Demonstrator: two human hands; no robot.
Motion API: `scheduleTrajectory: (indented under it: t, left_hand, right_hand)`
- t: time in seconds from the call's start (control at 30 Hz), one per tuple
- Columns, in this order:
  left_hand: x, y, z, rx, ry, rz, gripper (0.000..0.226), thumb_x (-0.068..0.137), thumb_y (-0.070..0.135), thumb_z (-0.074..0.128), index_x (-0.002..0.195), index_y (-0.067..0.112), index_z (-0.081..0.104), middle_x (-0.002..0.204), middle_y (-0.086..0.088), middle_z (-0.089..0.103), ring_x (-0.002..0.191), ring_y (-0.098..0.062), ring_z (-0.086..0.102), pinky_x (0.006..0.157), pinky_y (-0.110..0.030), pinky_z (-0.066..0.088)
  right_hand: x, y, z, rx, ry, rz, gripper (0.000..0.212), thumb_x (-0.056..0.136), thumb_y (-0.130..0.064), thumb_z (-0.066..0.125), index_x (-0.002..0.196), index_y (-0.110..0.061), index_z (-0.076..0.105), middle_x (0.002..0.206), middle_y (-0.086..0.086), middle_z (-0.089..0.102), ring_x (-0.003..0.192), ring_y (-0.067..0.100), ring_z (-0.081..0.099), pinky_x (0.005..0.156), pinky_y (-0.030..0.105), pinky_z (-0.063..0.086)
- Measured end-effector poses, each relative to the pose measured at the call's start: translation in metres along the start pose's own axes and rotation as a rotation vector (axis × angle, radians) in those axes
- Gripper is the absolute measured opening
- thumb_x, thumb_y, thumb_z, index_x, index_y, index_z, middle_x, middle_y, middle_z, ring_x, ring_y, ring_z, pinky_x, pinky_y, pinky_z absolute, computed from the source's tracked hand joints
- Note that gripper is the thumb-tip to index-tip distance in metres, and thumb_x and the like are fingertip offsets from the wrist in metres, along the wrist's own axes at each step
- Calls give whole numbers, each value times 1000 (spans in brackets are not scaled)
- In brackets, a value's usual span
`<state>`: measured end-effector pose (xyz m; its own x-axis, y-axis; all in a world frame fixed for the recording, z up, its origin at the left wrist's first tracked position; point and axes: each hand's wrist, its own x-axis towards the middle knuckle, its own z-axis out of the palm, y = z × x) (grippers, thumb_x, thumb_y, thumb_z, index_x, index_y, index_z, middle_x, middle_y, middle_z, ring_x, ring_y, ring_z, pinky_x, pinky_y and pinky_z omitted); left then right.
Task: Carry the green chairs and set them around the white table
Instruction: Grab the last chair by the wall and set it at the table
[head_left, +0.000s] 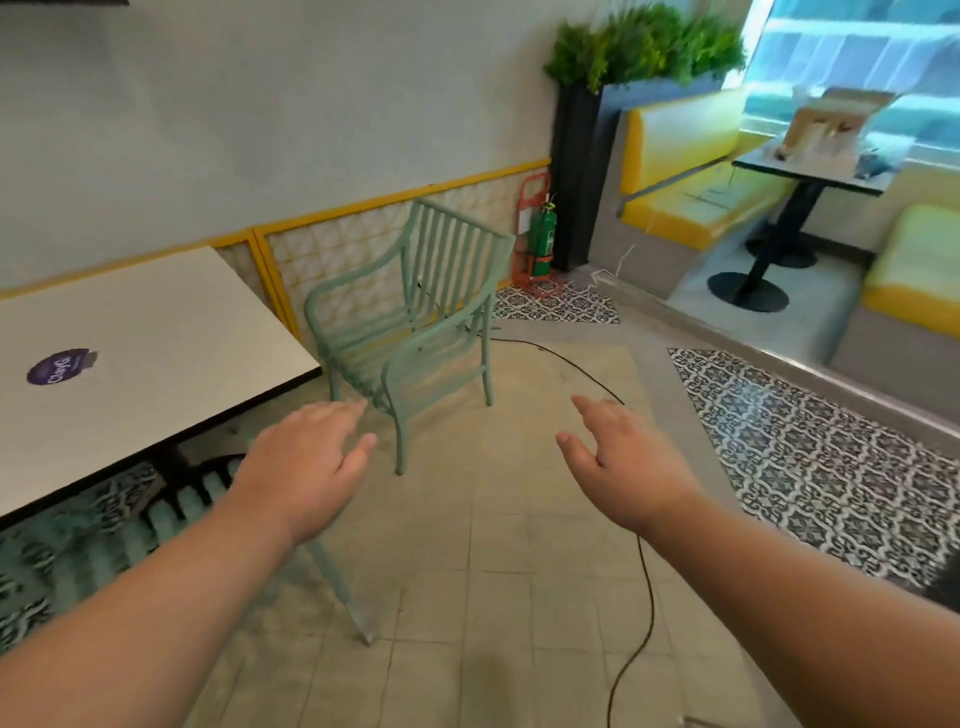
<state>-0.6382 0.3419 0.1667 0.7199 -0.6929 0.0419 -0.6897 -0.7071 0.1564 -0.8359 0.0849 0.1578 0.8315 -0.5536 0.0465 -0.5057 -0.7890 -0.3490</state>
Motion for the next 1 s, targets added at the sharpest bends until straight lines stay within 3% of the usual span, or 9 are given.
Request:
scheduleTrajectory:
  t: [0.1,0.33,0.43,0.67,1.0]
  left_hand:
    - [42,38,5,-43,21,16,73,93,57,22,153,20,43,155,-2,47,144,-22,40,116,-44,36]
    - [121,79,17,-61,46,10,57,104,44,38,155,19,40,158,-1,43,146,-20,36,119,-39,31]
    - [159,78,24,-66,43,2,58,103,46,39,155,19,39,158,0,43,146,-19,36,119,-41,32]
    - [267,55,38,-52,58,34,59,103,47,38,156,22,37,160,1,39,147,-19,34,115,-41,32]
    - [417,34,36,-14,5,39,59,101,49,39,153,21,42,157,-1,45,144,-20,40,114,-41,36]
  right_hand:
    - [24,43,-23,-34,-2,0,63,103,-50,42,155,-15,37,149,7,52,140,24,43,116,38,34]
    - [95,91,-44,-53,-3,-30,63,103,-52,40,155,-17,37,151,4,51,141,21,42,114,38,36]
    - [132,94,-36,-62,-27,-50,63,103,-50,40,156,-16,35,153,4,48,144,23,37,118,39,31]
    - [238,90,-13,-51,-32,-54,62,102,-52,41,154,-18,38,142,4,56,136,26,45,112,42,39]
    - [381,102,-11,-20,-50,-42,65,102,-54,41,156,-21,34,154,0,48,144,22,37,120,39,30]
